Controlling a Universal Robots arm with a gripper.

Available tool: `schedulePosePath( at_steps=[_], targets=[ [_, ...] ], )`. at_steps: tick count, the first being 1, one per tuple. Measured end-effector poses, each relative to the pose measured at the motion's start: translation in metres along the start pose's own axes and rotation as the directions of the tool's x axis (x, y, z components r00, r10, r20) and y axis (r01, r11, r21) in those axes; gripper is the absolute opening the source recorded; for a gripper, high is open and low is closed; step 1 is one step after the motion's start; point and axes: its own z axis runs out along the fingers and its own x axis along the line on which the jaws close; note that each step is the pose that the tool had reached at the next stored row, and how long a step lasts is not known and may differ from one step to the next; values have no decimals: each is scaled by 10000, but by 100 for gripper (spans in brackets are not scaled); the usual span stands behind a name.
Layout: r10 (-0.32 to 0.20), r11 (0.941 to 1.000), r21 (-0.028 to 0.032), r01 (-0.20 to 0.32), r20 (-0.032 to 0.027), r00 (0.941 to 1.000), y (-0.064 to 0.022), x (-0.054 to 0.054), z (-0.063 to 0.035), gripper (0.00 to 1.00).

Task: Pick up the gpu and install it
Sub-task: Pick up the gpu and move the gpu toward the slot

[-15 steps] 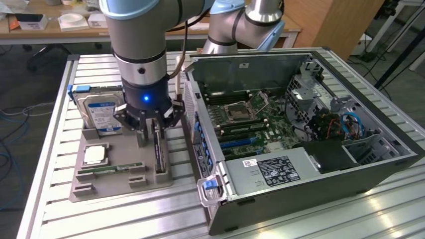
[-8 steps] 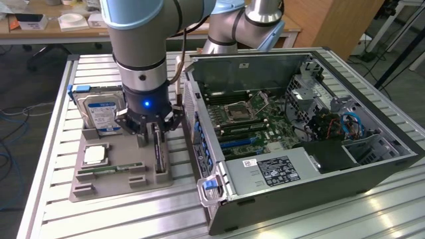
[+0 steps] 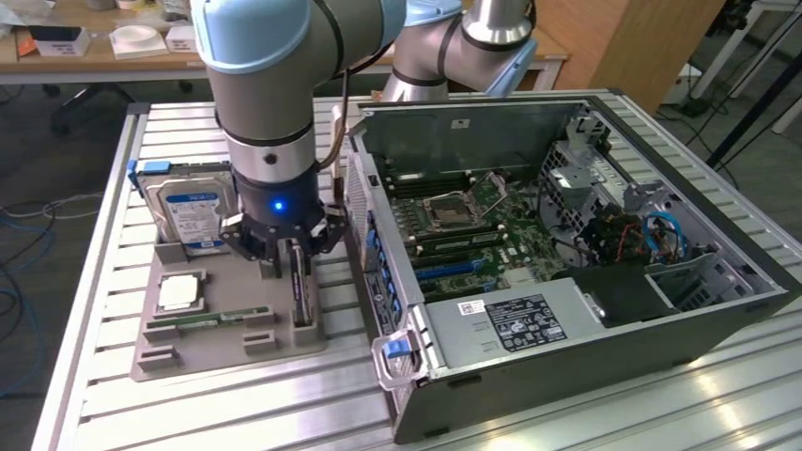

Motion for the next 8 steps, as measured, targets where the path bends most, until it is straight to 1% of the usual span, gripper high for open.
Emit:
schedulePosePath(
  at_steps=[3, 8],
  targets=[
    [0, 10000, 0, 0, 4, 10000, -1, 1, 28, 41],
    [0, 10000, 1, 0, 4, 10000, -1, 1, 33, 41]
  ],
)
